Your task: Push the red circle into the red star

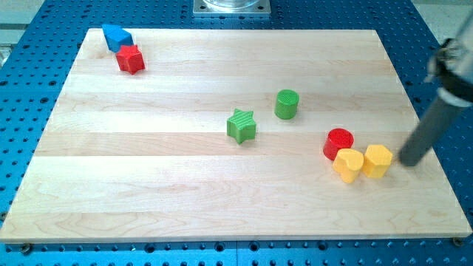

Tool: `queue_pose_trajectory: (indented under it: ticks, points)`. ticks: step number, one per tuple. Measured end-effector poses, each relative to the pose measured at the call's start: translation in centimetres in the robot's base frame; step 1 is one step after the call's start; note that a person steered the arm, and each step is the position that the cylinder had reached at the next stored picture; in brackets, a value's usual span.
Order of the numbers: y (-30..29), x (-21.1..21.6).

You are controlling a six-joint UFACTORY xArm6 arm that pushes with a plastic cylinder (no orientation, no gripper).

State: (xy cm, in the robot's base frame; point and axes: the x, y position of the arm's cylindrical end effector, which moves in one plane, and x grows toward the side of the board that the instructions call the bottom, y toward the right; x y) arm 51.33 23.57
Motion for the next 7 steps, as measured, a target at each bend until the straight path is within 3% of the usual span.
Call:
queue_pose_trajectory:
  ticks: [1,2,3,4,5,7]
  points:
    - [-9.6,0.0]
    - [-15.3,-0.2]
    - [-15.3,-0.6]
    - [-10.9,1.0]
    - [-9.5,-1.4]
    - [-22.0,-8.4]
